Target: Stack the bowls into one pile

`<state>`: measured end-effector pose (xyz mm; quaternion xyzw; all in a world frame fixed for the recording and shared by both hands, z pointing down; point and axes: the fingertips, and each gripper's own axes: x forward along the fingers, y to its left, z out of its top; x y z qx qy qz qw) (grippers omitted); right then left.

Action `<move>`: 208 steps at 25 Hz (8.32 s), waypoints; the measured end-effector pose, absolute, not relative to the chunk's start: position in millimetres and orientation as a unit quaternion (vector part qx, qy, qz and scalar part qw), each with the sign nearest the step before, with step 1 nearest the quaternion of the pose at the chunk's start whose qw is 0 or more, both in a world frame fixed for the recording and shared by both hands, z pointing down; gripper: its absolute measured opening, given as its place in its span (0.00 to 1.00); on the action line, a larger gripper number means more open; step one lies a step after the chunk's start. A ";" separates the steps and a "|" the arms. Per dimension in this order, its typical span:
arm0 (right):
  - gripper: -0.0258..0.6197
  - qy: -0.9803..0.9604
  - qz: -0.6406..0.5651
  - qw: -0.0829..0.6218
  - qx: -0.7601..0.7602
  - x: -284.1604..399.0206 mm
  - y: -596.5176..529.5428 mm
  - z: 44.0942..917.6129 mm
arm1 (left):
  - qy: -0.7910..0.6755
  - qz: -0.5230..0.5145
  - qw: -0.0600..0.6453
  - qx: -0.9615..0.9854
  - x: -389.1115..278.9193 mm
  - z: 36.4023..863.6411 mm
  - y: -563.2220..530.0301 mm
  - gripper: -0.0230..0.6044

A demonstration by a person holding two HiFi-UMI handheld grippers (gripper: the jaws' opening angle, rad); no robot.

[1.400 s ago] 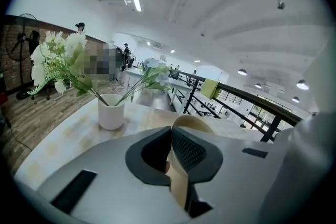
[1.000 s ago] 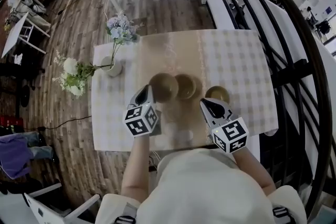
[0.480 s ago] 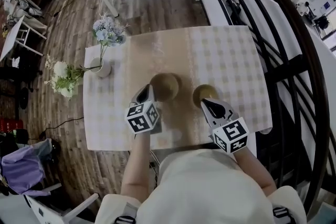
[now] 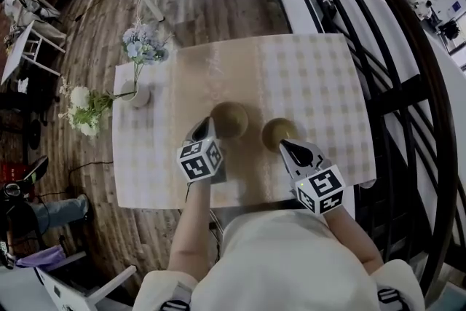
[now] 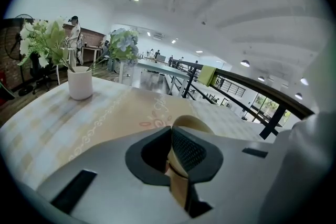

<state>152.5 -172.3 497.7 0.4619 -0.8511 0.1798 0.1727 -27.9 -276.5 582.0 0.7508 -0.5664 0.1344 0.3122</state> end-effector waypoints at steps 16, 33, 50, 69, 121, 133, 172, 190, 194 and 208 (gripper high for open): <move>0.04 -0.849 0.181 0.173 0.466 165.1 -181.5 501.1 | -0.586 0.174 0.300 0.732 -29.5 599.9 -277.3 0.05; 0.04 -0.832 0.179 0.198 0.487 189.8 -191.5 525.6 | -0.596 0.141 0.290 0.735 -30.4 570.5 -252.8 0.05; 0.13 -0.827 0.167 0.293 0.449 209.1 -203.8 585.2 | -0.585 0.098 0.305 0.745 0.8 546.4 -208.9 0.05; 0.15 -0.803 0.170 0.338 0.461 217.2 -213.2 621.5 | -0.579 0.131 0.323 0.737 0.9 556.9 -164.7 0.05; 0.05 -0.797 0.080 0.257 0.541 122.0 -255.4 495.8 | -0.545 0.119 0.339 0.758 -102.7 566.2 -199.9 0.05; 0.05 -0.810 0.088 0.263 0.516 73.3 -276.7 517.3 | -0.551 0.120 0.349 0.748 -127.9 576.2 -202.0 0.05; 0.06 -0.770 0.125 0.308 0.544 65.8 -274.7 575.2 | -0.527 0.134 0.351 0.762 -154.5 586.1 -211.8 0.05; 0.05 -0.782 0.143 0.223 0.564 31.6 -205.2 533.0 | -0.480 0.088 0.321 0.812 -153.2 537.9 -188.3 0.05; 0.05 -0.800 0.129 0.208 0.548 26.2 -196.1 526.4 | -0.479 0.077 0.314 0.816 -144.9 531.6 -175.7 0.05; 0.05 -0.843 0.090 0.174 0.500 41.4 -103.2 467.8 | -0.485 0.063 0.303 0.818 -93.3 501.9 -96.6 0.05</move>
